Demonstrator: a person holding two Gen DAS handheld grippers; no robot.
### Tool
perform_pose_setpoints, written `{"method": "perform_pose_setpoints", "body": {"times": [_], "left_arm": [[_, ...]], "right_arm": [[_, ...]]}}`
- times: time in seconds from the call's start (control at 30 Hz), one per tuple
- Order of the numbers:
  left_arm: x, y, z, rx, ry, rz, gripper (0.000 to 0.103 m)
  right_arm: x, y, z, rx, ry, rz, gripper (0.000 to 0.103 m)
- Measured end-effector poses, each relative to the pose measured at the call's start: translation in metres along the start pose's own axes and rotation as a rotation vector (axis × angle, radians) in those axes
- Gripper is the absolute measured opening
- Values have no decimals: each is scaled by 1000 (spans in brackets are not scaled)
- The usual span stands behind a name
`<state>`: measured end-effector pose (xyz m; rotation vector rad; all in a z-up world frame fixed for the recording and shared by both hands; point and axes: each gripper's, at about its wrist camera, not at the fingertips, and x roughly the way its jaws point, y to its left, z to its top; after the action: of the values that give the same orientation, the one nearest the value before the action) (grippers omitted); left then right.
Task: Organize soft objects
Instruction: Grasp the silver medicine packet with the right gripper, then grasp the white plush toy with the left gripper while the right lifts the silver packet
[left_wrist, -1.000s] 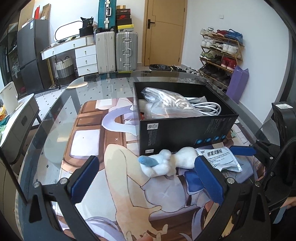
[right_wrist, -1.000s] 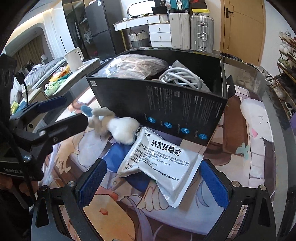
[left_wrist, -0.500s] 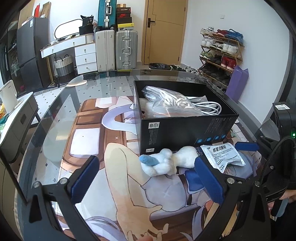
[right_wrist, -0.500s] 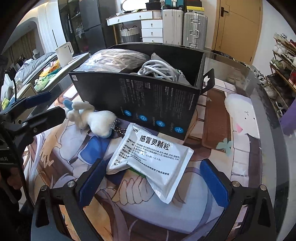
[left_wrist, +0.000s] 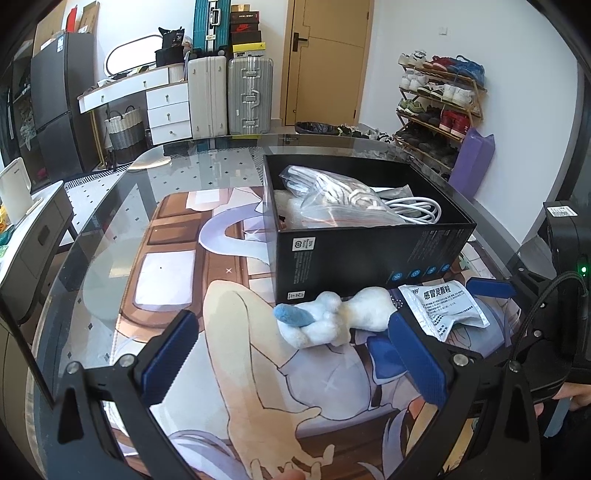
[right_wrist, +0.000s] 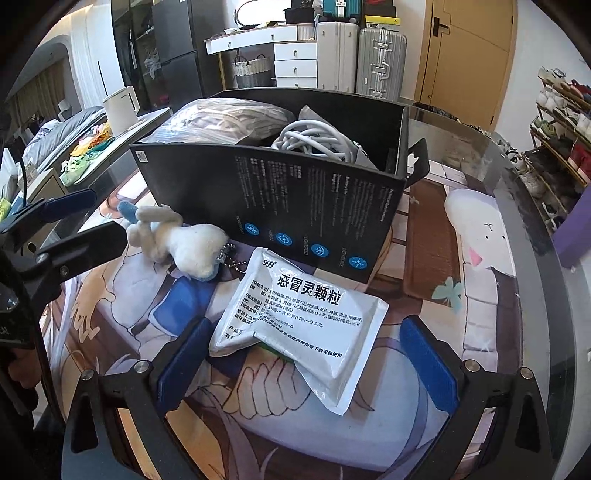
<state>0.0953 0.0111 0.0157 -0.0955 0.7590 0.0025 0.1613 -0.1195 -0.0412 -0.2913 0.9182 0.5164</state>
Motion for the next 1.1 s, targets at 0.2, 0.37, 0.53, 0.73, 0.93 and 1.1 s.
{"method": "perform_pose_setpoints", "body": {"times": [0.2,0.37,0.53,0.73,0.93,1.1], "left_arm": [[1,1,0,-2,3,-4,103],[2,0,-1,-2,5,-11,103],[3,-2,-3,4,12,-16,103],[3,-2,-2,-3,16,-22,103],[4,1,-2,-12,21,-30,103],[6,-1,-3,-17,31,-40,103]], "right_arm": [[-4,-1,-1,-14,-10,6,88],[-8,-1,-2,-32,-15,18,69],[-11,1,-2,-59,-15,32,57],[-19,1,-4,-70,-26,53,52],[-40,3,0,-82,-77,69,52],[-65,7,2,-98,-143,75,52]]}}
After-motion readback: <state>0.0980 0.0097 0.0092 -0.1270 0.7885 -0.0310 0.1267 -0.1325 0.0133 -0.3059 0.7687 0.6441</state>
